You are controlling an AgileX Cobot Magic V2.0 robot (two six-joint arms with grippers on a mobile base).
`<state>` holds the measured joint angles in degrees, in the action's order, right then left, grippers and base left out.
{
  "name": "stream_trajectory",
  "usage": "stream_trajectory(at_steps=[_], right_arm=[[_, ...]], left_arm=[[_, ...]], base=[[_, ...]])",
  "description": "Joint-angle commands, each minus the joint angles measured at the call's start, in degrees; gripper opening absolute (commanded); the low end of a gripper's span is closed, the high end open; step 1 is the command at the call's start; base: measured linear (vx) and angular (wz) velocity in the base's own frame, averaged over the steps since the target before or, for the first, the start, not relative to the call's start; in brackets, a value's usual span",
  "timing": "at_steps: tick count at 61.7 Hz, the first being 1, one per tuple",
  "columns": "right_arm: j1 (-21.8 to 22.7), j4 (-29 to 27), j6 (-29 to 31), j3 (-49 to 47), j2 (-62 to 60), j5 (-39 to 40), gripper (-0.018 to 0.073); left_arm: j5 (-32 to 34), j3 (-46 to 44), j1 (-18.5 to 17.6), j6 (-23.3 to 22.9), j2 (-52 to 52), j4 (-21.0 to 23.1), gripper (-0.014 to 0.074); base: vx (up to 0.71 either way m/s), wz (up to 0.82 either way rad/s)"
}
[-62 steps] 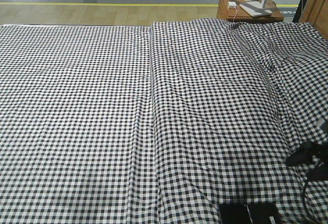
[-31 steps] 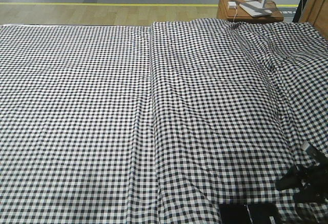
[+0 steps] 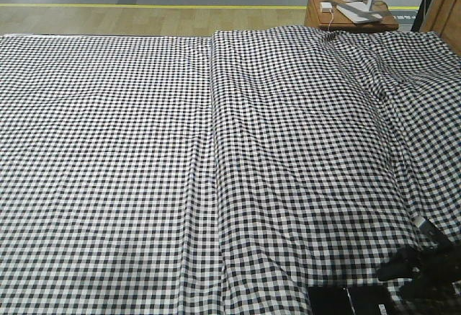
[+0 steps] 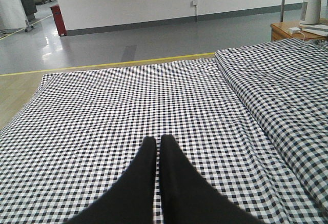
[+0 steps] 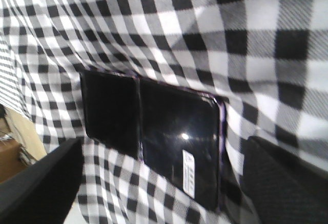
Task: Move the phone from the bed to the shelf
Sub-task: 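Close the right gripper on the black phone's edge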
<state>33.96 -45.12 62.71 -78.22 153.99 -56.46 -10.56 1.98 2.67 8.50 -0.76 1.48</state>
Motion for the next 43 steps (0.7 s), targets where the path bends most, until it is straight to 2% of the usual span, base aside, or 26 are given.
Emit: stream_trajectory(at_steps=[1, 23, 36, 43], right_arm=[[0.34, -2.83, 1.96, -0.73, -2.17, -3.27, 0.0595], [0.29, -3.29, 2.80, -0.73, 1.59, -3.55, 0.0595], [0.17, -7.28, 4.89, -0.73, 4.00, -6.38, 0.0595], [-1.33, -8.31, 5.87, -0.73, 4.72, -6.58, 0.0595]], left_arm=[[4.16, -1.27, 0.07, -0.33, -0.71, 0.52, 0.0001], [4.16, -1.27, 0.07, -0.33, -0.71, 0.52, 0.0001], [4.16, -1.27, 0.07, -0.33, -0.71, 0.52, 0.0001], [4.16, -1.27, 0.07, -0.33, -0.71, 0.52, 0.0001]], base=[[0.00, 0.00], [0.00, 0.00], [0.00, 0.00], [0.00, 0.00]])
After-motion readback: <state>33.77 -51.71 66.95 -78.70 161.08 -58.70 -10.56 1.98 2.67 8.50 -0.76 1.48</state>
